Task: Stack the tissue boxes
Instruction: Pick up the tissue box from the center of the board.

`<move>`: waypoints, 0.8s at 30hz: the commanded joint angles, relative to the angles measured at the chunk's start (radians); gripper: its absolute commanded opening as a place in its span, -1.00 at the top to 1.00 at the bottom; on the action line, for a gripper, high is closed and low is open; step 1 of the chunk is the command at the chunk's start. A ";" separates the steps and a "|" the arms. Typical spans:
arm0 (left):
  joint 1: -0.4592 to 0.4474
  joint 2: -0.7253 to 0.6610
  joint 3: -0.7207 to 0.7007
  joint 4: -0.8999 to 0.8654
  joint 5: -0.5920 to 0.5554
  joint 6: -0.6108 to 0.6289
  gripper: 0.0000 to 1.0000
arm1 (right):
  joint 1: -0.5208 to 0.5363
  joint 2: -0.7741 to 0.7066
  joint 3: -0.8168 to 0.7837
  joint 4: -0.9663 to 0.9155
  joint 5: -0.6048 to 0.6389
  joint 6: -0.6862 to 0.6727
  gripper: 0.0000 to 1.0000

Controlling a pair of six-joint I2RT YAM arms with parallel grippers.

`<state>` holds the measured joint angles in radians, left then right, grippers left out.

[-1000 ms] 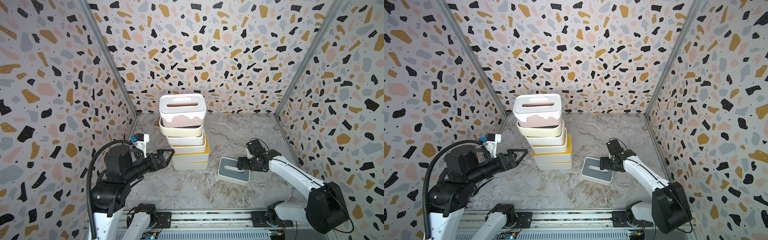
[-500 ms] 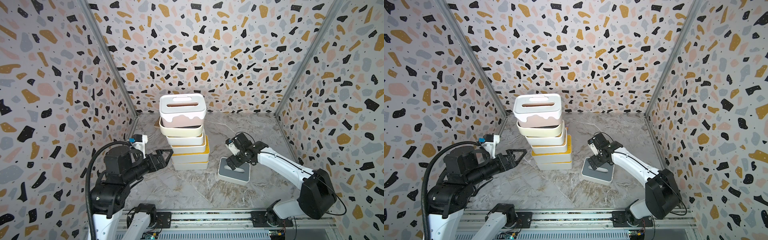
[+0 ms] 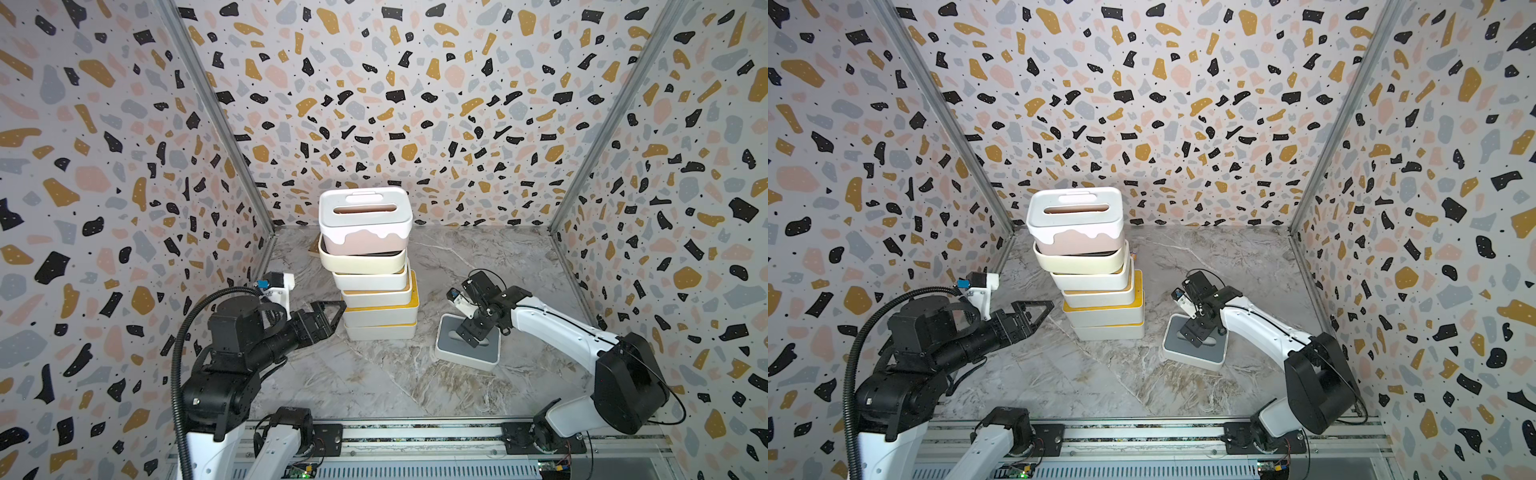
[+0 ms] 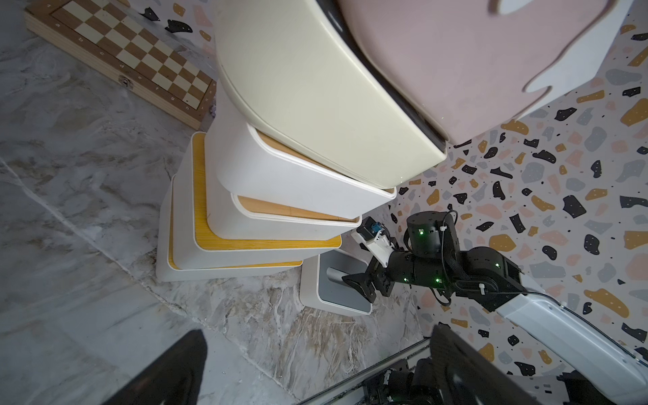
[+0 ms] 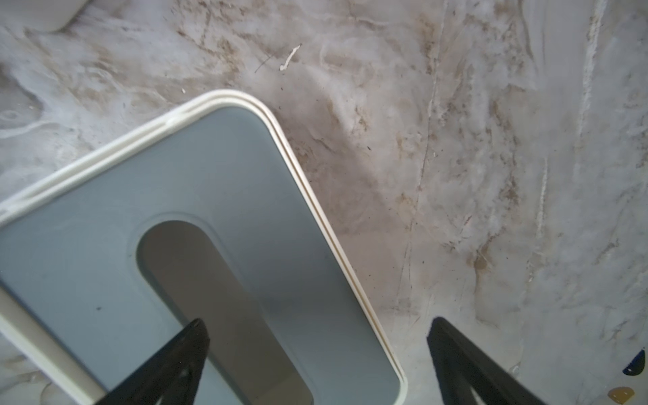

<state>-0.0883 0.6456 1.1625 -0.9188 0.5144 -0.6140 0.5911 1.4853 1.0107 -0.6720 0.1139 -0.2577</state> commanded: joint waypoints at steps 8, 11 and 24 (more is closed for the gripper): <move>-0.005 -0.005 -0.020 0.040 0.006 -0.007 -1.00 | 0.018 0.119 0.048 0.017 0.004 -0.010 -0.95; -0.005 -0.003 -0.021 0.043 0.005 -0.008 -0.99 | 0.017 0.146 0.052 0.031 -0.017 0.022 -0.92; -0.005 0.000 -0.027 0.038 -0.017 0.000 -0.99 | -0.010 0.152 0.001 0.040 -0.123 0.170 -0.29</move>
<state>-0.0883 0.6460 1.1439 -0.9127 0.5087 -0.6174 0.5949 1.6634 1.0309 -0.6266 0.0269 -0.1402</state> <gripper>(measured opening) 0.997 0.661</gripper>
